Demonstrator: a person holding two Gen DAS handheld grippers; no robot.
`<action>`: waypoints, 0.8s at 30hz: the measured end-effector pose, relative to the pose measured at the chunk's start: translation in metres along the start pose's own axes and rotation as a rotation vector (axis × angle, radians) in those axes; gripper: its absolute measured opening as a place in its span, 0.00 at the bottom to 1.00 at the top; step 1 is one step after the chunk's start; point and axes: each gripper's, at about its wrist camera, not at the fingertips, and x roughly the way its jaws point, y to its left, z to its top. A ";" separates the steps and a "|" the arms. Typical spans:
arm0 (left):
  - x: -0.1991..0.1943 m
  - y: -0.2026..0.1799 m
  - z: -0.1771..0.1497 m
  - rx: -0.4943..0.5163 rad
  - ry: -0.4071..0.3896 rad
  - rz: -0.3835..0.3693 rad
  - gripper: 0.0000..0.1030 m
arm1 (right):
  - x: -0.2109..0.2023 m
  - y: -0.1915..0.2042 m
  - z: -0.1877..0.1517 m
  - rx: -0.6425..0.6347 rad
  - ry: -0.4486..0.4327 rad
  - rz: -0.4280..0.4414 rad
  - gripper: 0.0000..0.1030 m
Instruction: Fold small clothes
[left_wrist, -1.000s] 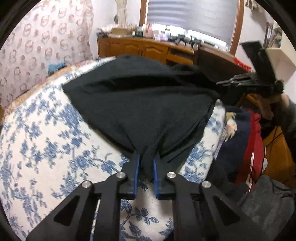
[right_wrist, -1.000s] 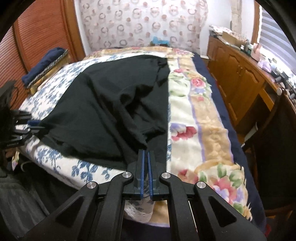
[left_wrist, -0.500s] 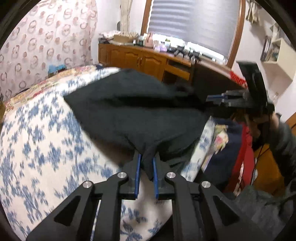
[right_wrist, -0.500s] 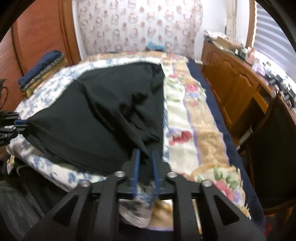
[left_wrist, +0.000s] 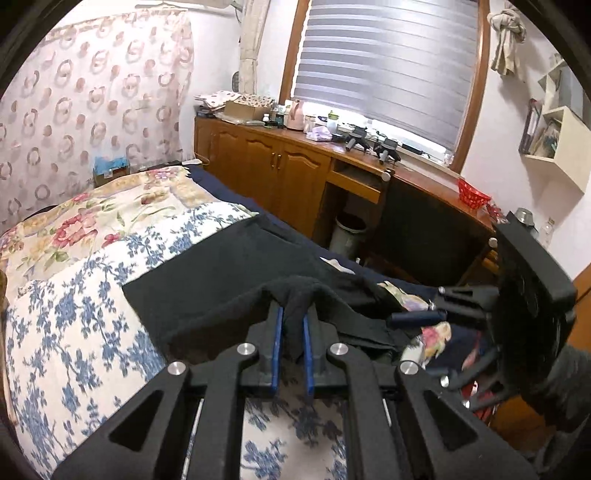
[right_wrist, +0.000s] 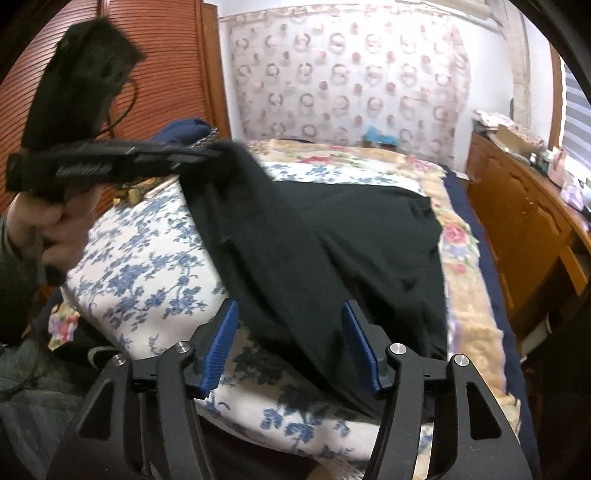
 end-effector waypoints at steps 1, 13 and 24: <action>0.001 0.002 0.002 -0.009 -0.001 -0.005 0.06 | 0.002 0.000 0.000 -0.005 0.002 -0.003 0.60; -0.010 0.037 0.009 -0.111 -0.070 -0.025 0.06 | 0.032 -0.047 -0.030 -0.039 0.148 -0.185 0.58; -0.003 0.067 0.024 -0.103 -0.082 0.108 0.07 | 0.014 -0.074 0.046 -0.160 0.042 -0.188 0.08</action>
